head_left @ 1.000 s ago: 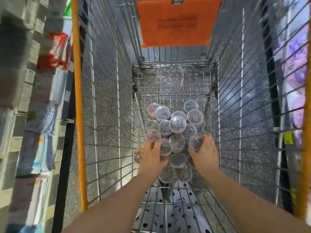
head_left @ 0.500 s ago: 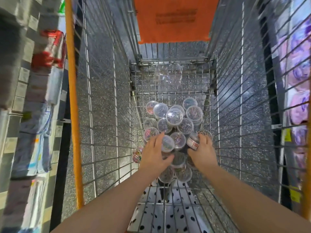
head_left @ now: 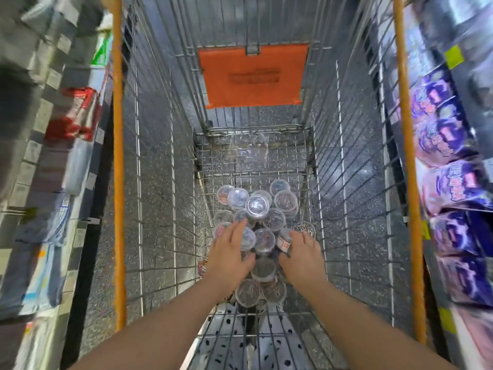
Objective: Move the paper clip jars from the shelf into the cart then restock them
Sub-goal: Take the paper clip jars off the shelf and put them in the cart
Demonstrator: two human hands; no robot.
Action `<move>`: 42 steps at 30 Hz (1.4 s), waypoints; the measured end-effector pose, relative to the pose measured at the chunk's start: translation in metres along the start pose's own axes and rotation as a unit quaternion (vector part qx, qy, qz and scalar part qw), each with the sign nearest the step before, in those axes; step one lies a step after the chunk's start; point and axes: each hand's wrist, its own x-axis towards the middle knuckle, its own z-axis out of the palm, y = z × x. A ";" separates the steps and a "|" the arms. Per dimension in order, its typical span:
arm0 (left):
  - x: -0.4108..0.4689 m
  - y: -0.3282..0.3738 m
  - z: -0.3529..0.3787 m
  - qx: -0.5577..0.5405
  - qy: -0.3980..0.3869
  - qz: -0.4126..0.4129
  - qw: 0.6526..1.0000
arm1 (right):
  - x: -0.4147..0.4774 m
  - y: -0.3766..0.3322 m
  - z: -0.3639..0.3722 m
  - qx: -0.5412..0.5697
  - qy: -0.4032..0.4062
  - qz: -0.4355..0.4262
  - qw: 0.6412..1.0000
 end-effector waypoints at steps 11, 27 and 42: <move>-0.046 0.057 -0.107 0.052 0.034 0.024 0.998 | -0.052 -0.077 -0.100 0.045 0.017 -0.113 0.992; -0.244 -0.002 -0.454 -0.024 0.339 0.045 0.939 | -0.228 -0.376 -0.216 0.040 0.139 -0.488 0.861; -0.595 -0.175 -0.592 0.200 0.512 -0.124 0.826 | -0.517 -0.674 -0.103 0.077 0.086 -0.759 0.641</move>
